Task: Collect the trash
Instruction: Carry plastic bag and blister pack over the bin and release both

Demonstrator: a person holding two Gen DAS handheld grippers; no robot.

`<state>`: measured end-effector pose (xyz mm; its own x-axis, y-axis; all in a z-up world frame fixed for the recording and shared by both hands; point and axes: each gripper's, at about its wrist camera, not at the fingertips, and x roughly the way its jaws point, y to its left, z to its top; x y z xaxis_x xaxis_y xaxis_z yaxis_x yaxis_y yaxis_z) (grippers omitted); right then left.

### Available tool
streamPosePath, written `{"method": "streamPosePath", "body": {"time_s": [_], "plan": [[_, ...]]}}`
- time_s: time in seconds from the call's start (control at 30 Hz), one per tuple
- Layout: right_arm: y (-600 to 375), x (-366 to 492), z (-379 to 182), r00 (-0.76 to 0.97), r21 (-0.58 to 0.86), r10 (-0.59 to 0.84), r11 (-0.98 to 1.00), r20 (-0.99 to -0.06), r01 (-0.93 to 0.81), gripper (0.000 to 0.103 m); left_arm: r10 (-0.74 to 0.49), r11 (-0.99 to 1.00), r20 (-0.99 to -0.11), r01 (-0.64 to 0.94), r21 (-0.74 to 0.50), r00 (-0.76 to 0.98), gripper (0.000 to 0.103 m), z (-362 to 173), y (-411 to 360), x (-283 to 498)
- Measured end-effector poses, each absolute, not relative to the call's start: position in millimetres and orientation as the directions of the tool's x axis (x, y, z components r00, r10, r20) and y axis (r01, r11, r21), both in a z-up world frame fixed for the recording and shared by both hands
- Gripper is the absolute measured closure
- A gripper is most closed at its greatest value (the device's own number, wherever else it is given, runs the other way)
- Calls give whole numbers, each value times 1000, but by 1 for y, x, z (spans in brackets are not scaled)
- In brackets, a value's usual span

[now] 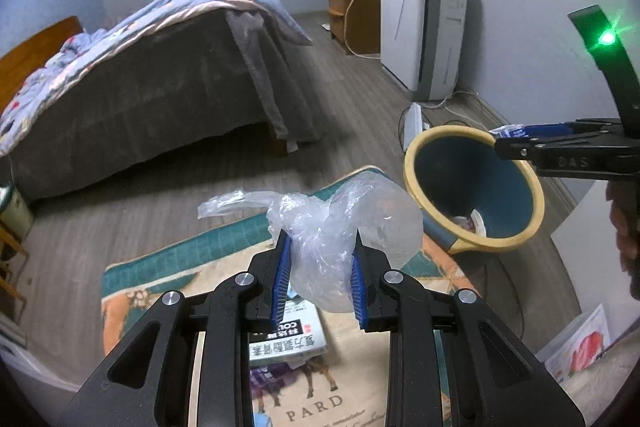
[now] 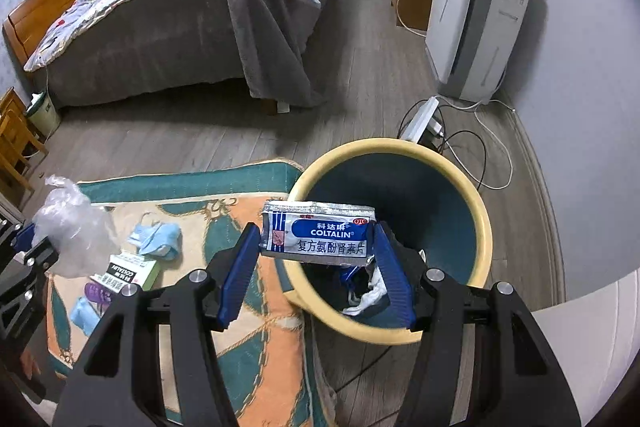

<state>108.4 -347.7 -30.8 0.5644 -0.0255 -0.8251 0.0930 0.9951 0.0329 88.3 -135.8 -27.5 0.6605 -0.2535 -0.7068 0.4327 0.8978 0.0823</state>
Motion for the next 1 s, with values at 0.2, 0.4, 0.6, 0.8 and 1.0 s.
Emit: {"method": "streamPosePath", "body": {"time_s": [0.2, 0.4, 0.6, 0.8, 1.0], "plan": [[-359, 117, -35, 569, 20, -39, 995, -821, 97, 45, -253, 892, -708, 442, 92, 659, 75, -32, -141, 91], [-383, 123, -42, 564, 27, -63, 989, -824, 149, 45, -236, 889, -704, 441, 122, 670, 75, -38, -155, 99], [-421, 124, -60, 521, 53, -87, 967, -849, 248, 45, -263, 877, -694, 466, 118, 670, 75, -49, -186, 109], [-451, 121, -81, 468, 78, -98, 937, -878, 342, 45, -406, 809, -707, 587, 16, 579, 75, -72, -238, 111], [-470, 115, -82, 485, 156, -65, 903, -872, 401, 44, -433, 755, -720, 655, 40, 543, 75, -94, -285, 111]]}}
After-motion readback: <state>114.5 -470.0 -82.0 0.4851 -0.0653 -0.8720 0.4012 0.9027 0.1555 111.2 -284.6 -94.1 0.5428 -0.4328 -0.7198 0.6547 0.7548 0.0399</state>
